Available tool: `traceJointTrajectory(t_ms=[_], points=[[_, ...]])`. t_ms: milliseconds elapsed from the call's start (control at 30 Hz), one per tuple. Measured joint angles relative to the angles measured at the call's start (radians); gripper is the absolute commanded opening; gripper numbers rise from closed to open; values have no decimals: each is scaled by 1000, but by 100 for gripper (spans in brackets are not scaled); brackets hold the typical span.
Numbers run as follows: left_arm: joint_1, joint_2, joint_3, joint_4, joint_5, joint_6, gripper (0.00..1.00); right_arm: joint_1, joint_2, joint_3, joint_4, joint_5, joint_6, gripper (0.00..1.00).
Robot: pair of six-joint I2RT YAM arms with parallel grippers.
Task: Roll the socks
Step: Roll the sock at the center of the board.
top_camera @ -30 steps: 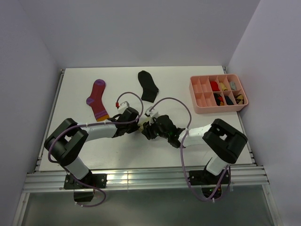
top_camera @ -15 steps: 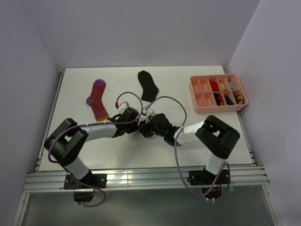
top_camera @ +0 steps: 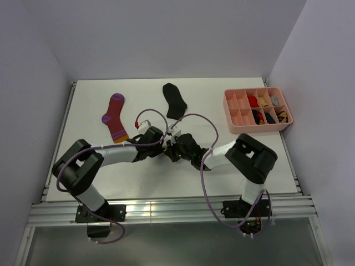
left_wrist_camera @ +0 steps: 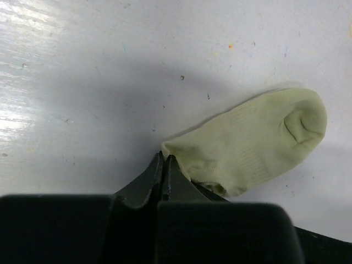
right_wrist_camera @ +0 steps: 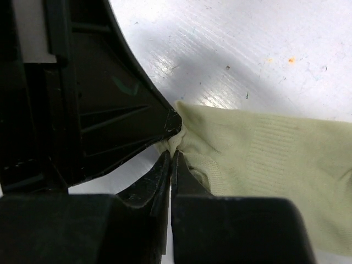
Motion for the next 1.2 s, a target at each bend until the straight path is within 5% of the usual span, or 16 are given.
traceJointTrajectory(t_ms=[67, 167, 300, 800, 1200], points=[[0, -5, -6, 1, -4, -9, 11, -9, 0, 0, -1, -6, 29, 0], [-2, -39, -37, 2, -18, -33, 39, -42, 0, -3, 0, -51, 93, 0], [-2, -92, -75, 2, -41, -63, 58, -134, 0, -32, 31, -138, 211, 0], [-2, -102, -105, 155, -44, -81, 58, -365, 159, -107, 330, -504, 650, 0], [-2, 37, -77, 295, 9, -100, 46, -394, 185, -118, 372, -545, 750, 0]])
